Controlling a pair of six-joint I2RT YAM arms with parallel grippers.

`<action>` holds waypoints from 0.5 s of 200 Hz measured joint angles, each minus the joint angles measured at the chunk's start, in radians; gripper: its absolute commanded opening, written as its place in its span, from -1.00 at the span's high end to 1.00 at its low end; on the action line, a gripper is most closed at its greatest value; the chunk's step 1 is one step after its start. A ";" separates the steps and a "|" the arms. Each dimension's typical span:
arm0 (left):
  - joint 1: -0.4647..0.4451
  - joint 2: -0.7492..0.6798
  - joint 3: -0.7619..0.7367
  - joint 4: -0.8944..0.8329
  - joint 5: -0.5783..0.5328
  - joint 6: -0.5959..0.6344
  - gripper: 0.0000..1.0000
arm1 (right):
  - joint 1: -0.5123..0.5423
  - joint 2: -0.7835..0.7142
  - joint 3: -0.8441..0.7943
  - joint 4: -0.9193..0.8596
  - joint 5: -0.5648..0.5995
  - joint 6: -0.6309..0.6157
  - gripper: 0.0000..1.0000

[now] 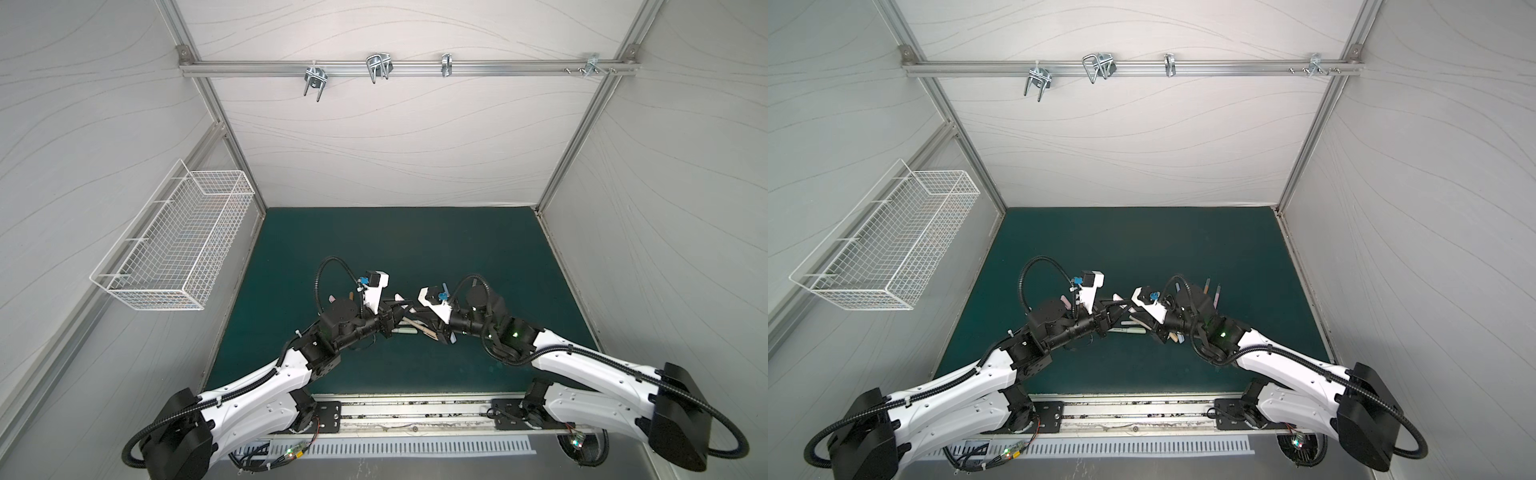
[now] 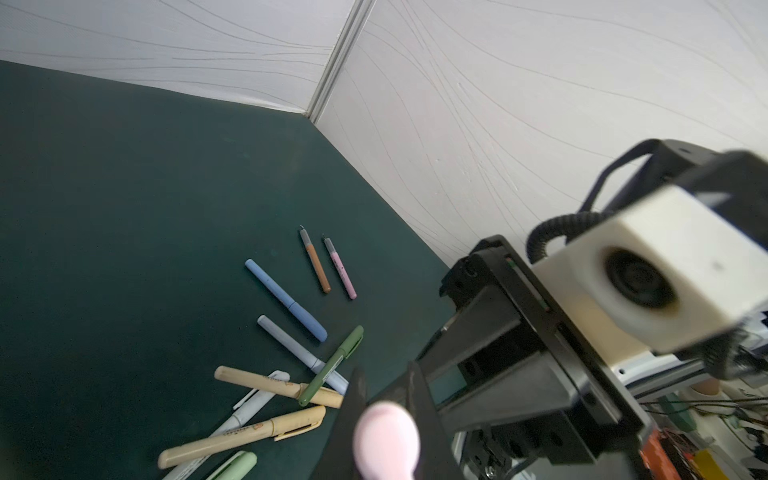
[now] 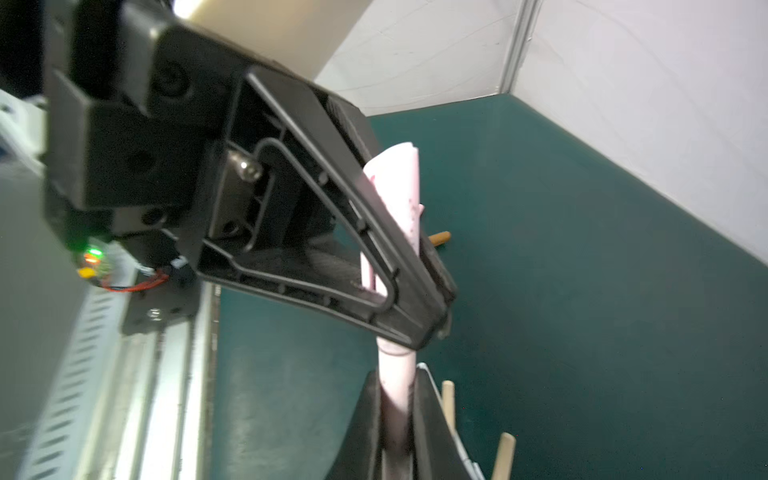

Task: Open the pen caps
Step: 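Hold the cap with the left gripper while the right gripper pulls the pen body away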

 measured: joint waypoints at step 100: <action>0.039 -0.017 0.000 -0.035 0.065 -0.017 1.00 | 0.164 -0.011 -0.002 -0.006 0.289 -0.023 1.00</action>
